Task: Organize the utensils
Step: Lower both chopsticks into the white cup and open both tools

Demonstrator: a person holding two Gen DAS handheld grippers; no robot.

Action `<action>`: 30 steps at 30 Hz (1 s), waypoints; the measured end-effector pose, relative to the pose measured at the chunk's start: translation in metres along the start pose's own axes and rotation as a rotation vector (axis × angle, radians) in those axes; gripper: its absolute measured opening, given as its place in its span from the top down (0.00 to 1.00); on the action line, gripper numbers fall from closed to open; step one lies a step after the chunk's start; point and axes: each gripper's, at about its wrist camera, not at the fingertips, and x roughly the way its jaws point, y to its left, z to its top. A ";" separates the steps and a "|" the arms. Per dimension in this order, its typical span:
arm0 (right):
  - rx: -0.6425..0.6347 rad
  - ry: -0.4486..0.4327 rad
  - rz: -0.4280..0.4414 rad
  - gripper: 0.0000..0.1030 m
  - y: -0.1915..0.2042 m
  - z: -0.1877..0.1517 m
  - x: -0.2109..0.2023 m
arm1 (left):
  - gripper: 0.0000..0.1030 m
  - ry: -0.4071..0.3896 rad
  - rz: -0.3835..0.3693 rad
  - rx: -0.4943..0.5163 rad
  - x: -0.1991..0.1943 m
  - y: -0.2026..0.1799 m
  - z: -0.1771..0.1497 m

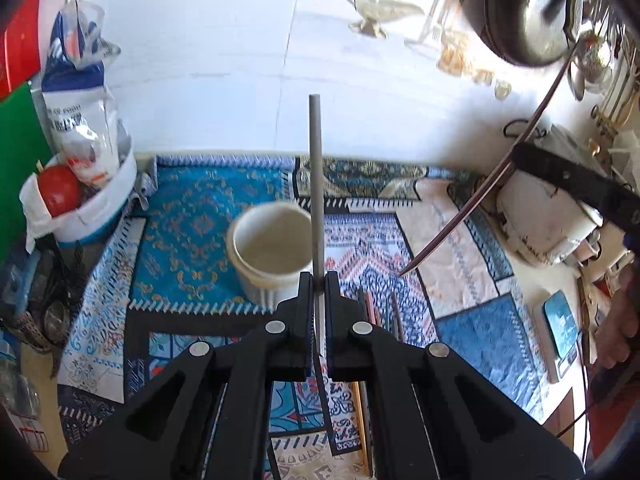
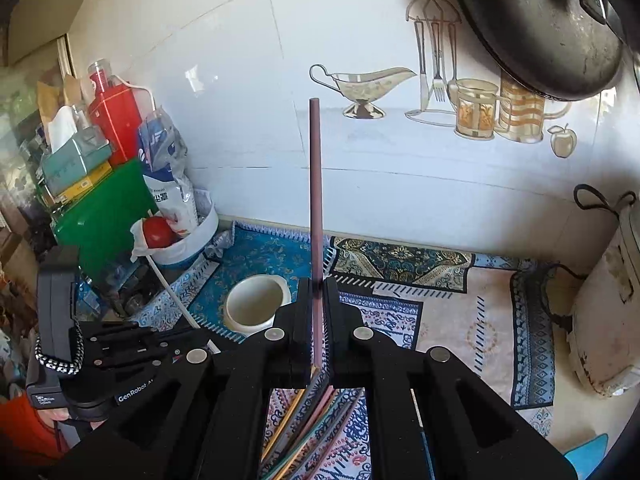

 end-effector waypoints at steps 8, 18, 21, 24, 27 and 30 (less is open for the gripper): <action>-0.041 -0.028 0.057 0.96 0.015 0.029 0.018 | 0.97 -0.118 0.000 -0.004 -0.038 0.010 0.040; -0.075 0.008 0.143 0.96 0.037 0.043 0.064 | 0.97 -0.147 0.045 -0.050 -0.032 0.042 0.064; -0.078 0.050 0.158 0.96 0.040 0.037 0.085 | 0.97 -0.103 -0.009 -0.030 -0.015 0.052 0.061; -0.078 0.099 0.169 0.96 0.040 0.030 0.104 | 0.97 -0.061 -0.005 -0.042 0.002 0.059 0.055; -0.080 0.145 0.170 0.96 0.040 0.023 0.120 | 0.97 -0.029 0.003 -0.046 0.015 0.064 0.050; -0.091 0.176 0.165 0.96 0.039 0.016 0.128 | 0.97 -0.009 0.008 -0.044 0.024 0.066 0.047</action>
